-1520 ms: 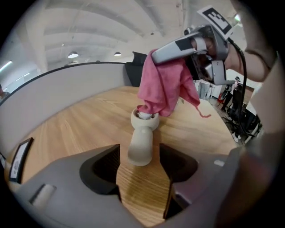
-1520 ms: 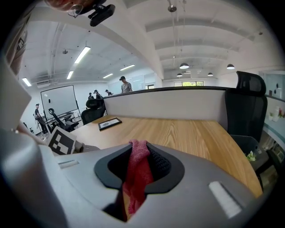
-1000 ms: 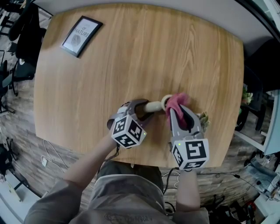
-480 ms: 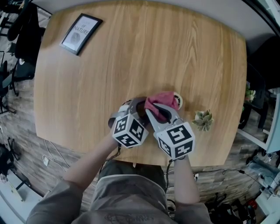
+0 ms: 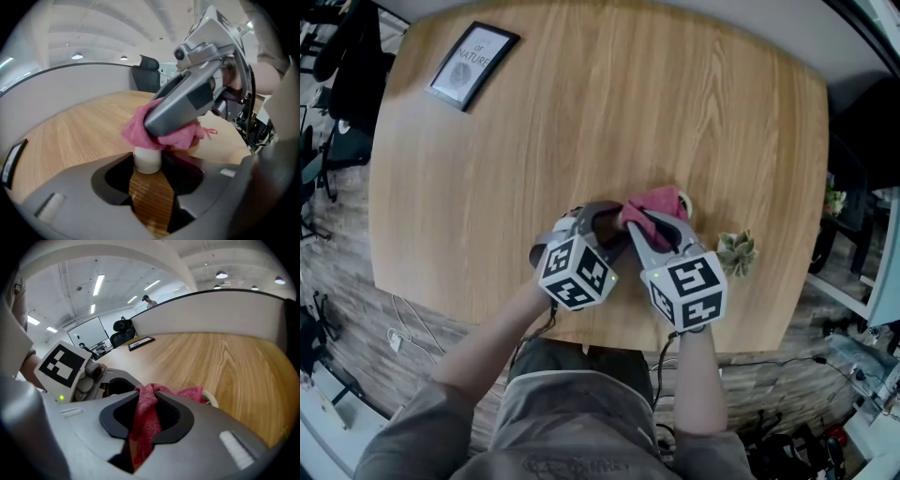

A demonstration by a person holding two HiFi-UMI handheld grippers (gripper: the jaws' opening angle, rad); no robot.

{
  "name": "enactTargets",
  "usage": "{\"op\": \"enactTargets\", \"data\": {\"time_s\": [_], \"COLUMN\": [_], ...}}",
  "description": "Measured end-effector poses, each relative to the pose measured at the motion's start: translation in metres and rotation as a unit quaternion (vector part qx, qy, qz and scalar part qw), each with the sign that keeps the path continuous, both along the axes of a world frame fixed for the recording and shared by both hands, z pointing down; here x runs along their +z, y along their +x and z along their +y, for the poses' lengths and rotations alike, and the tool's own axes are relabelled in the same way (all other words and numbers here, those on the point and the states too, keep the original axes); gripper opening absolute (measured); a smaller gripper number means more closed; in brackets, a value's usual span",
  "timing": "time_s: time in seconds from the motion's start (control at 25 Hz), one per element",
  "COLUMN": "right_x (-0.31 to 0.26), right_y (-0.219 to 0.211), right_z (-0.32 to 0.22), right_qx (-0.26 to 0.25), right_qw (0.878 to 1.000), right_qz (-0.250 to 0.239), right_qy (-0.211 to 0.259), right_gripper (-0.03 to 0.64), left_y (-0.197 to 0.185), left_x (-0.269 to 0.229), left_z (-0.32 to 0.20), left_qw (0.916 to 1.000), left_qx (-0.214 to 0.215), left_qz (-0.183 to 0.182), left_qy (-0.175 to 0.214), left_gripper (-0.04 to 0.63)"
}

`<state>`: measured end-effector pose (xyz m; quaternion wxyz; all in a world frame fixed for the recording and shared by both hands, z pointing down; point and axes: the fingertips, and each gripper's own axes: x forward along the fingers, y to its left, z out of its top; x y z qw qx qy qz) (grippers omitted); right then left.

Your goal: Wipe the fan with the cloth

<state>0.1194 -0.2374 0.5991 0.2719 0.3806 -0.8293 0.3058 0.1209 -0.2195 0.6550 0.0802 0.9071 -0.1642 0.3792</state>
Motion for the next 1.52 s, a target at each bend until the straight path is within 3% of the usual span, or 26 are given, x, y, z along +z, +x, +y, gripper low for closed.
{"op": "enactTargets", "data": {"time_s": [0.24, 0.4, 0.48, 0.76, 0.88, 1.0, 1.08, 1.32, 1.52], "right_x": [-0.011, -0.017, -0.013, -0.005, -0.004, -0.001, -0.001, -0.008, -0.016], "right_y": [0.055, 0.106, 0.11, 0.045, 0.013, -0.021, -0.021, 0.031, 0.1], "right_z": [-0.013, -0.027, -0.03, -0.018, -0.007, 0.008, 0.006, -0.025, -0.042], "right_qx": [0.072, 0.152, 0.162, 0.089, 0.047, -0.003, -0.003, 0.076, 0.162], "right_qw": [0.996, 0.982, 0.98, 0.994, 0.999, 0.999, 0.999, 0.996, 0.975], "right_qz": [0.052, 0.101, 0.108, 0.056, 0.006, -0.028, -0.033, 0.041, 0.139], "right_qy": [0.026, 0.05, 0.052, 0.019, -0.006, -0.017, -0.015, 0.035, 0.066], "right_gripper": [0.069, 0.069, 0.069, 0.068, 0.069, 0.069, 0.069, 0.069, 0.069], "left_y": [0.0, 0.003, 0.002, 0.003, 0.003, 0.002, 0.001, 0.001, 0.003], "left_x": [-0.001, -0.001, -0.001, -0.002, -0.002, -0.003, -0.003, -0.002, -0.002], "left_z": [-0.001, -0.001, -0.002, -0.001, -0.002, -0.002, -0.002, -0.001, -0.002], "left_qw": [1.0, 1.0, 1.0, 1.0, 1.0, 1.0, 1.0, 1.0, 1.0], "left_qx": [0.001, 0.002, 0.004, 0.002, 0.004, 0.004, 0.004, 0.006, 0.006], "left_qz": [0.0, 0.0, 0.0, 0.0, 0.0, 0.0, 0.0, 0.0, 0.001], "left_qy": [0.0, 0.001, 0.002, 0.002, -0.001, -0.003, -0.002, 0.002, 0.003], "left_gripper": [0.193, 0.192, 0.192, 0.192, 0.193, 0.193, 0.193, 0.192, 0.192]}}
